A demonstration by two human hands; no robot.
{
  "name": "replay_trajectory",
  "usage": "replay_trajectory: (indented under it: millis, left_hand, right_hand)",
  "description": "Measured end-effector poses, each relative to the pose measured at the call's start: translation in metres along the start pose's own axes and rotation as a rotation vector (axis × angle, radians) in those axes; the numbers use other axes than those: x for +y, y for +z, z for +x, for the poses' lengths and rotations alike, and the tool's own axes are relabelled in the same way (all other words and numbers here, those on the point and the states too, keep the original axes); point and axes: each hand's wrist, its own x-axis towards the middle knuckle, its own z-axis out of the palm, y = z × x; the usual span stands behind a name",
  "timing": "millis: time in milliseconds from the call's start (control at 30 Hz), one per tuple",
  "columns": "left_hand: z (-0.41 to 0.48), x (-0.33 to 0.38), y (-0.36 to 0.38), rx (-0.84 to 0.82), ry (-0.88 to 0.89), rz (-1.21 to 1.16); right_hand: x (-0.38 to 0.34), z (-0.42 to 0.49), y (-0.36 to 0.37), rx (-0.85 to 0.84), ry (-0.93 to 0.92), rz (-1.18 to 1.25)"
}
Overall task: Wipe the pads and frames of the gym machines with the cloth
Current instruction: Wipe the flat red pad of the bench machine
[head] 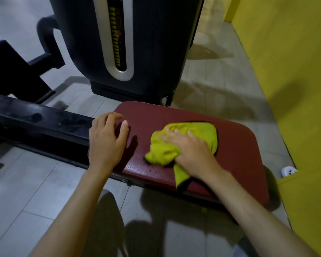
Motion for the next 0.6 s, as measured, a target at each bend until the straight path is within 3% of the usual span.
replay_trajectory:
  millis: [100, 200, 433, 600]
  left_hand:
    - [0.002, -0.002, -0.008, -0.018, 0.002, -0.025]
    - [0.004, -0.012, -0.013, -0.024, 0.023, 0.048]
    - [0.002, -0.026, -0.01, -0.011, -0.03, -0.02]
    - [0.002, -0.025, -0.008, 0.015, -0.027, -0.026]
  right_hand:
    - [-0.035, -0.05, 0.019, 0.024, -0.224, -0.057]
    - [-0.04, -0.059, 0.024, 0.042, -0.253, -0.036]
    - [-0.004, 0.067, 0.007, 0.065, 0.062, 0.112]
    - [0.014, 0.131, 0.003, 0.23, 0.264, 0.048]
